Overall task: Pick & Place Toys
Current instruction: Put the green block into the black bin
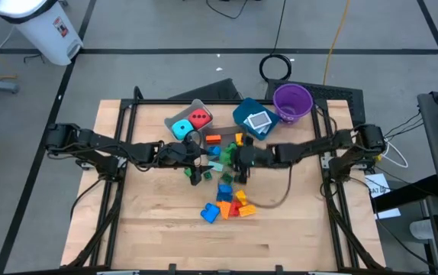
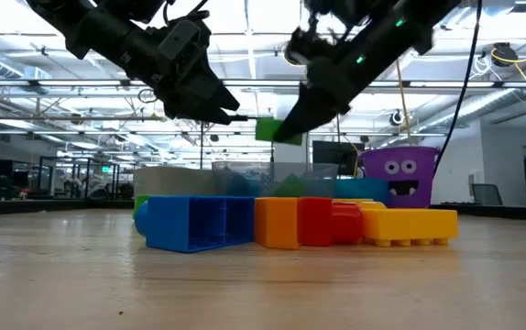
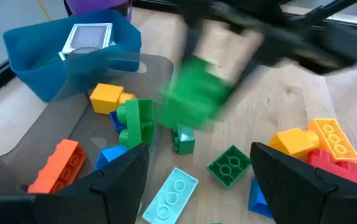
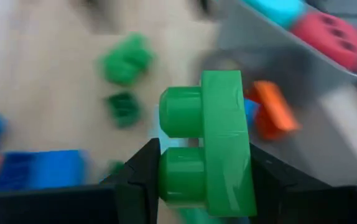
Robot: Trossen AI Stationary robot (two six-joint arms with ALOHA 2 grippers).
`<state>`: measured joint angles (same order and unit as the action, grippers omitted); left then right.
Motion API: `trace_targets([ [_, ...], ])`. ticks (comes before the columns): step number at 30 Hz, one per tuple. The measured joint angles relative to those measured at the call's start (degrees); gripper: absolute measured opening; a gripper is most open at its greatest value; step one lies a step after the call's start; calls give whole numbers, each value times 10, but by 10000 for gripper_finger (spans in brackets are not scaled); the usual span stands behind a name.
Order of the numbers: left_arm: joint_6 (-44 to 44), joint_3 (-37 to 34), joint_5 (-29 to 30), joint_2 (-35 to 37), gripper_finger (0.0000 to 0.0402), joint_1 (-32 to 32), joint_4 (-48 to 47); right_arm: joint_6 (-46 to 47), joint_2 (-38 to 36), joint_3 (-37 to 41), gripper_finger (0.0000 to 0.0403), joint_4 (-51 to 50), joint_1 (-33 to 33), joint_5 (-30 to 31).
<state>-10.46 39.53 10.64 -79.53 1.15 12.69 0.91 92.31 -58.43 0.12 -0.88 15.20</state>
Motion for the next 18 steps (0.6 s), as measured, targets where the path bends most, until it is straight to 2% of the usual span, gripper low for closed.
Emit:
trace_targets([
  [4, 7, 0, -1, 0, 285, -5, 0, -2, -13, 1, 139, 2, 49, -1],
  [7, 19, 0, -1, 0, 285, -7, 0, -12, -12, 0, 154, 0, 79, -4],
  [12, 29, 0, -2, 0, 285, -11, 0, 11, -3, 0, 205, 4, 115, -5],
  [18, 24, 0, -5, 0, 285, -12, -19, 3, -14, 1, 277, 16, 105, -20],
])
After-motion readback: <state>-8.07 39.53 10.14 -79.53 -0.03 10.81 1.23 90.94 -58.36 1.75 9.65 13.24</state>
